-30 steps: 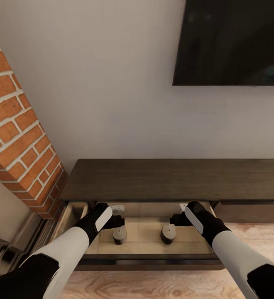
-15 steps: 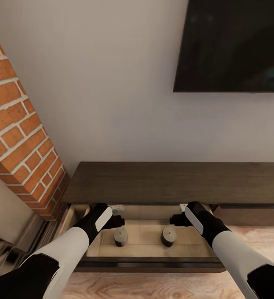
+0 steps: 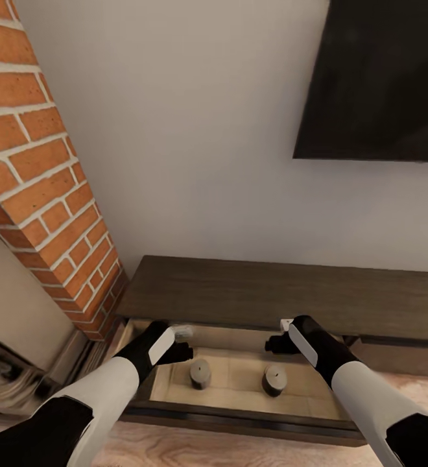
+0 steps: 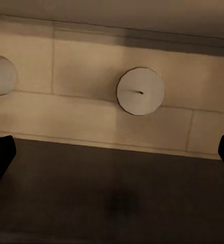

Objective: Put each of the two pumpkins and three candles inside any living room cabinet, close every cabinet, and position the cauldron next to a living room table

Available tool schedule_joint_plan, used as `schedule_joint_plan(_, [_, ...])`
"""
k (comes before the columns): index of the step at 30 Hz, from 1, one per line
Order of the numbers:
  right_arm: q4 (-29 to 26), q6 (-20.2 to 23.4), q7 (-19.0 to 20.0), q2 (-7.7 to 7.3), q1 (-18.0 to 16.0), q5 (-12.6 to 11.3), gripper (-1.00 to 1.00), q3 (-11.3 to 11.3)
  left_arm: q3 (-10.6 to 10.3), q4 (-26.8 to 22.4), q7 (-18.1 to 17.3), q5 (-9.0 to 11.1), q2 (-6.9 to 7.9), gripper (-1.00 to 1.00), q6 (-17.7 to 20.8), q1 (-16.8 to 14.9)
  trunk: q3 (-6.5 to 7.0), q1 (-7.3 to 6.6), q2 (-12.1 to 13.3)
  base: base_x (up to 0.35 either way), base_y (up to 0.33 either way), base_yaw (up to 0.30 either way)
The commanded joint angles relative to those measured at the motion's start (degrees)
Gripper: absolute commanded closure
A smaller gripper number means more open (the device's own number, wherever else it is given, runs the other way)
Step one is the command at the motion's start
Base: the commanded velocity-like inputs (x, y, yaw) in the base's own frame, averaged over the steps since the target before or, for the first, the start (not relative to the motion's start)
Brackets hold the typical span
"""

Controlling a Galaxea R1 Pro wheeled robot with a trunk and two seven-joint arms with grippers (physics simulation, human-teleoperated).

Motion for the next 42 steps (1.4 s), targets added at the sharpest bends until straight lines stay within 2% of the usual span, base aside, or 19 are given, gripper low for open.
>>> schedule_joint_plan(1, [-0.12, 0.16, -0.5, -0.09, -0.03, -0.62, -1.0, 0.41, -0.39, 0.24, 0.42, 0.62, 0.03, -1.0, 0.08, -0.03, 0.21, -0.23, 0.39, 0.0, 0.0, 0.187])
schedule_joint_plan(3, [-0.12, 0.16, -0.5, -0.09, -0.03, -0.62, -1.0, 0.43, -0.32, 0.85, 0.34, 0.7, 0.1, -1.0, -0.31, 0.01, 0.7, -0.67, 1.2, 0.0, 0.0, 0.188])
schedule_joint_plan(6, [-0.12, 0.16, -0.5, -0.09, -0.03, -0.62, -1.0, 0.45, 0.34, 3.83, 0.17, 1.32, 0.36, -1.0, -4.66, 0.13, 1.38, -1.33, 2.4, 0.0, 0.0, 0.14])
schedule_joint_plan(10, [-0.12, 0.16, -0.5, -0.09, -0.03, -0.62, -1.0, 0.46, 0.54, 5.52, 0.06, 1.58, 0.39, -1.0, -6.85, 0.16, 2.15, -2.21, 4.0, 0.0, 0.0, 0.039])
schedule_joint_plan(23, [-0.09, 0.16, -0.59, -0.09, 0.06, -0.54, -1.0, 0.54, 0.43, 5.94, 0.01, 1.58, -0.09, -1.0, -8.14, 0.27, 4.5, -5.06, 9.22, 0.0, 0.0, 0.004])
schedule_joint_plan(35, [1.46, -0.32, -0.5, -0.09, 0.06, -0.53, -1.0, 0.6, 0.54, 5.69, 0.02, 1.59, -0.01, -1.0, -8.41, 0.35, 4.5, -5.06, 9.22, -0.022, 0.0, 0.0])
schedule_joint_plan(38, [1.46, -0.36, -0.48, -0.09, 0.06, -0.53, -1.0, 0.57, 0.54, 5.76, 0.0, 1.62, -0.01, -1.0, -9.86, 0.35, 4.5, -5.06, 9.22, -0.27, 0.0, 0.0])
schedule_joint_plan(39, [1.46, -0.37, -0.5, -0.09, 0.06, -0.53, -1.0, 0.55, 0.48, 6.04, -0.04, 1.59, -0.08, -1.0, -11.5, 0.35, 4.54, -5.06, 9.22, -0.076, 0.0, 0.004])
schedule_joint_plan(42, [1.46, -0.42, -0.49, -0.09, 0.06, -0.53, -1.0, 0.55, 0.46, 6.1, -0.06, 1.58, -0.09, -1.0, -11.81, 0.35, 4.74, -5.06, 9.22, -0.071, 0.0, 0.044])
